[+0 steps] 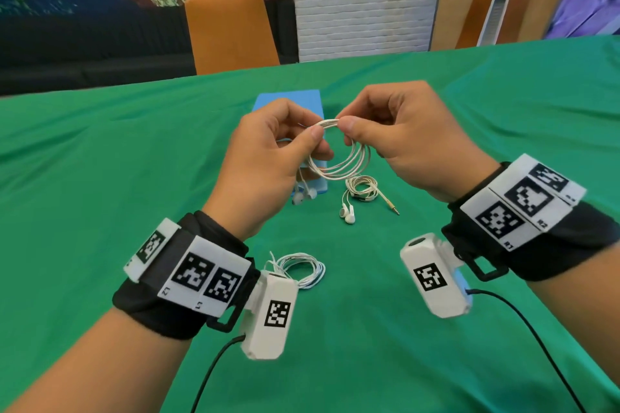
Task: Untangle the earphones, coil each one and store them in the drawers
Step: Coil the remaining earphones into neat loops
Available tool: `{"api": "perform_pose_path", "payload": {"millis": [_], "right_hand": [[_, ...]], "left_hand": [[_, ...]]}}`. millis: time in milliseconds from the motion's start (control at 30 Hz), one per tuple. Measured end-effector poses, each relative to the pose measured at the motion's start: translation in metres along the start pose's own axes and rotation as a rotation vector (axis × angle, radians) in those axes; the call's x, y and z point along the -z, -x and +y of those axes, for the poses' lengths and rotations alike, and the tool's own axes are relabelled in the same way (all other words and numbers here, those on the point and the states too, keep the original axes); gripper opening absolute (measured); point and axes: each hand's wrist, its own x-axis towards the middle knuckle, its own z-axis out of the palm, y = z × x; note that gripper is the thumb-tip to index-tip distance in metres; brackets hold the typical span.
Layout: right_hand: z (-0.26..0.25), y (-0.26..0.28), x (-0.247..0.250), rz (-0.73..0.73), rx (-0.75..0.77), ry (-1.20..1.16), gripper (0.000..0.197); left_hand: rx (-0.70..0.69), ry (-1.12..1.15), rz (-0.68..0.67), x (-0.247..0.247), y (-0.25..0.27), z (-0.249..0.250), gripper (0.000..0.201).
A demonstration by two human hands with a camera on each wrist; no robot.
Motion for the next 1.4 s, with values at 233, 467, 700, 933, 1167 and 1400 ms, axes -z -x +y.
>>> {"api": "perform_pose_path", "payload": {"millis": [233, 467, 700, 933, 1167, 1400], "right_hand": [[0.013, 0.009, 0.012, -0.082, -0.096, -0.004, 0.008], [0.020, 0.010, 0.008, -0.083, -0.149, 0.147, 0.006], [0.002, 0.013, -0.002, -0.015, -0.382, -0.731, 0.009], [0.006, 0.015, -0.005, 0.003, -0.432, -0.729, 0.036], [0.015, 0.020, 0.000, -0.136, -0.600, -0.904, 0.038], [0.008, 0.019, 0.003, -0.194, -0.421, -0.576, 0.045]], "left_hand": [[0.034, 0.053, 0.053, 0.004, -0.002, -0.003, 0.005], [0.038, 0.050, 0.042, -0.007, -0.002, -0.007, 0.004], [-0.019, -0.032, 0.069, -0.008, -0.003, -0.009, 0.005], [-0.054, -0.117, 0.051, -0.007, -0.003, -0.014, 0.005], [-0.086, -0.176, 0.020, -0.002, -0.004, -0.014, 0.004], [-0.055, -0.110, 0.020, 0.001, -0.006, -0.012, 0.003]]}}
